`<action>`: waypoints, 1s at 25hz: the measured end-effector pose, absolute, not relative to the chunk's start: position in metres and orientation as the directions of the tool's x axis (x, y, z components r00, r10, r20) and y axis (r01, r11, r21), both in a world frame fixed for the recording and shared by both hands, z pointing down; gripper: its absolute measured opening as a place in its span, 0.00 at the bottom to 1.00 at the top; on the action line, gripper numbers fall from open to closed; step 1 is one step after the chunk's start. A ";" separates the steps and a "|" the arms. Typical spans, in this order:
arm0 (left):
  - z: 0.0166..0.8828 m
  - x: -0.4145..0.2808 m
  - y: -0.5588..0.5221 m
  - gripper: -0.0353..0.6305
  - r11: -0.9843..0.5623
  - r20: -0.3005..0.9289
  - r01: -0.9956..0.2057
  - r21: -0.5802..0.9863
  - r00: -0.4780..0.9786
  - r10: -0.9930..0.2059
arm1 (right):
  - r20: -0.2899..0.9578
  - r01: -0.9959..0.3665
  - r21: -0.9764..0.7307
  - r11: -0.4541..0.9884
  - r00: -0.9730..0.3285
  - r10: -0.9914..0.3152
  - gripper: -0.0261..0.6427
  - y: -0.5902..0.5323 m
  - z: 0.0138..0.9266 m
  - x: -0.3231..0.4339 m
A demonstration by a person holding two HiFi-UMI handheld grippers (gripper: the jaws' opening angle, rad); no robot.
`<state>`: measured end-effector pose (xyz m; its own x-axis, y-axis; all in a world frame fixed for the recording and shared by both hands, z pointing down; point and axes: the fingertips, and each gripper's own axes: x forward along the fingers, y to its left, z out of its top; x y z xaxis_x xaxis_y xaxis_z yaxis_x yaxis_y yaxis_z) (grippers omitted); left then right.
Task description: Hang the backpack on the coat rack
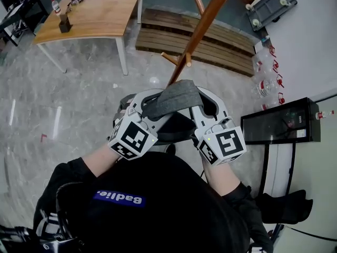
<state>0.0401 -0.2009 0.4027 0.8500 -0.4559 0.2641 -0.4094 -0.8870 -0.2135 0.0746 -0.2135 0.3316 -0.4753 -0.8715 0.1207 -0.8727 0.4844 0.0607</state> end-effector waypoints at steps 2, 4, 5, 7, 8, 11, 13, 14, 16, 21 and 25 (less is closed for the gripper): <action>0.399 0.036 -0.207 0.37 -0.878 0.251 -0.430 -0.209 0.844 -0.473 | 0.107 -0.871 0.070 0.486 -0.478 -0.872 0.09 -0.223 0.324 0.073; 0.395 0.033 -0.211 0.38 -0.872 0.234 -0.446 -0.200 0.843 -0.485 | 0.097 -0.867 0.082 0.491 -0.483 -0.870 0.09 -0.232 0.318 0.071; 0.391 0.032 -0.211 0.39 -0.871 0.225 -0.452 -0.194 0.843 -0.488 | 0.094 -0.864 0.086 0.495 -0.488 -0.868 0.09 -0.236 0.315 0.071; 0.383 0.028 -0.208 0.39 -0.867 0.207 -0.465 -0.182 0.843 -0.496 | 0.091 -0.860 0.091 0.502 -0.495 -0.864 0.09 -0.244 0.309 0.073; 0.378 0.025 -0.207 0.39 -0.864 0.198 -0.472 -0.177 0.843 -0.501 | 0.090 -0.858 0.094 0.505 -0.498 -0.863 0.09 -0.247 0.305 0.074; 0.366 0.016 -0.204 0.41 -0.856 0.165 -0.489 -0.168 0.842 -0.513 | 0.093 -0.850 0.116 0.514 -0.506 -0.857 0.09 -0.257 0.296 0.072; 0.362 0.013 -0.203 0.41 -0.852 0.149 -0.494 -0.172 0.842 -0.518 | 0.101 -0.847 0.122 0.517 -0.507 -0.856 0.09 -0.263 0.293 0.073; 0.361 0.014 -0.202 0.41 -0.851 0.144 -0.495 -0.172 0.842 -0.519 | 0.105 -0.847 0.121 0.518 -0.508 -0.855 0.09 -0.266 0.292 0.075; 0.361 0.016 -0.200 0.41 -0.851 0.134 -0.499 -0.163 0.844 -0.520 | 0.113 -0.846 0.124 0.519 -0.508 -0.854 0.09 -0.269 0.291 0.079; 0.372 0.017 -0.220 0.41 -0.831 0.138 -0.541 -0.130 0.820 -0.556 | 0.167 -0.846 0.143 0.514 -0.491 -0.855 0.09 -0.283 0.300 0.084; 0.375 0.021 -0.243 0.41 -0.810 0.148 -0.570 -0.138 0.797 -0.586 | 0.216 -0.841 0.145 0.522 -0.488 -0.846 0.09 -0.295 0.306 0.090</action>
<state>0.0213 -0.2433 0.3750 0.7966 -0.5862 0.1479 -0.5704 -0.8098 -0.1375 0.0900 -0.2945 0.3065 -0.4876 -0.8461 0.2155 -0.8408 0.5215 0.1452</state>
